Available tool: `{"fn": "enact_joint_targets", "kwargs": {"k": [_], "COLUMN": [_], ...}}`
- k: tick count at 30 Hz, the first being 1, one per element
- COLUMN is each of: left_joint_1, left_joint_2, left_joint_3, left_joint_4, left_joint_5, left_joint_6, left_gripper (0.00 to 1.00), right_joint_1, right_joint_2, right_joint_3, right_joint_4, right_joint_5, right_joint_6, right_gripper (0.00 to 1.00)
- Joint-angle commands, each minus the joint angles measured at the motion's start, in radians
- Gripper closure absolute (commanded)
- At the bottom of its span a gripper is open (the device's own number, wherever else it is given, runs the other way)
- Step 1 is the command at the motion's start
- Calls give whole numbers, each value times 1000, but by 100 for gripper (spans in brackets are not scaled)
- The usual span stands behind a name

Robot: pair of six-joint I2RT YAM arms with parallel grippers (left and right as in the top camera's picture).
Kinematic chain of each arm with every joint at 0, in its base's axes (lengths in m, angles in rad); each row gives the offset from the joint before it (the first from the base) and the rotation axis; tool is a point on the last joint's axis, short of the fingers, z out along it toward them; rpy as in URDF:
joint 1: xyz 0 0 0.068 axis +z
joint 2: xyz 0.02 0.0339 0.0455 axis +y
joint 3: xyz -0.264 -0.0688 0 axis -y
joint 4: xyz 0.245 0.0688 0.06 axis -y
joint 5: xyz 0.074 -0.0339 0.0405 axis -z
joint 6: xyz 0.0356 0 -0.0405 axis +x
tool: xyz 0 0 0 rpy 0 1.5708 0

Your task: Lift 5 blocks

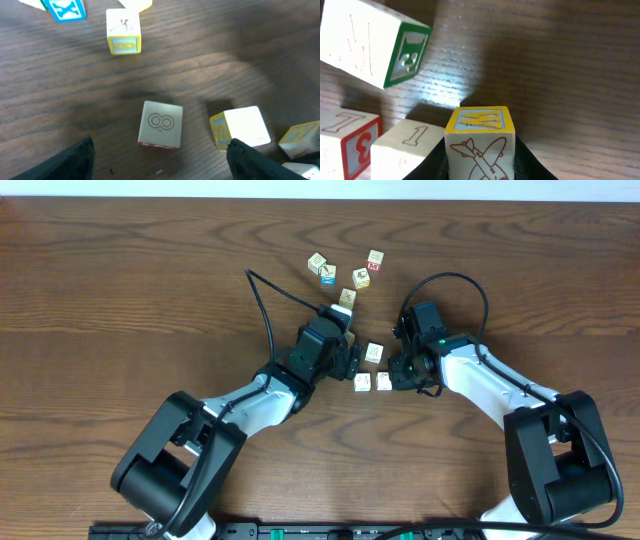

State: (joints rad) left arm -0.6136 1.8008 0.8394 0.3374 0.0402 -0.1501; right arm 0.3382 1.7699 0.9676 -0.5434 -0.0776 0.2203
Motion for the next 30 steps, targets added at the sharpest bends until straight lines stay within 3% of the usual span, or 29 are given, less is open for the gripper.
{"fn": "enact_joint_targets", "kwargs": {"k": [1,5,7,9,14,30], "left_joint_1": [-1,-1,-1,-1,-1,0], "left_joint_2": [47,74,75,75,75,133], "left_joint_3": [26,27,27,27,27,29], "left_joint_4": [6,36,48,63,82,123], "left_joint_5": [1,1,1,0,-21,-29], "left_joint_6": [19,19,19,19,24,53], "left_gripper": [16,16,16,17,42,42], "right_joint_1": [14,14,14,14,15,15], "right_joint_2": [50,50,50,50,50,50], "right_joint_3": [-29,-29,-29,-29,-29,-29], "right_joint_4": [-53,-82,-88,-94,-119,-202], "right_joint_5": [30,51,50,50,50,50], "right_joint_6": [11,11,11,11,11,11], "right_gripper": [98,67,36,20,26,35]}}
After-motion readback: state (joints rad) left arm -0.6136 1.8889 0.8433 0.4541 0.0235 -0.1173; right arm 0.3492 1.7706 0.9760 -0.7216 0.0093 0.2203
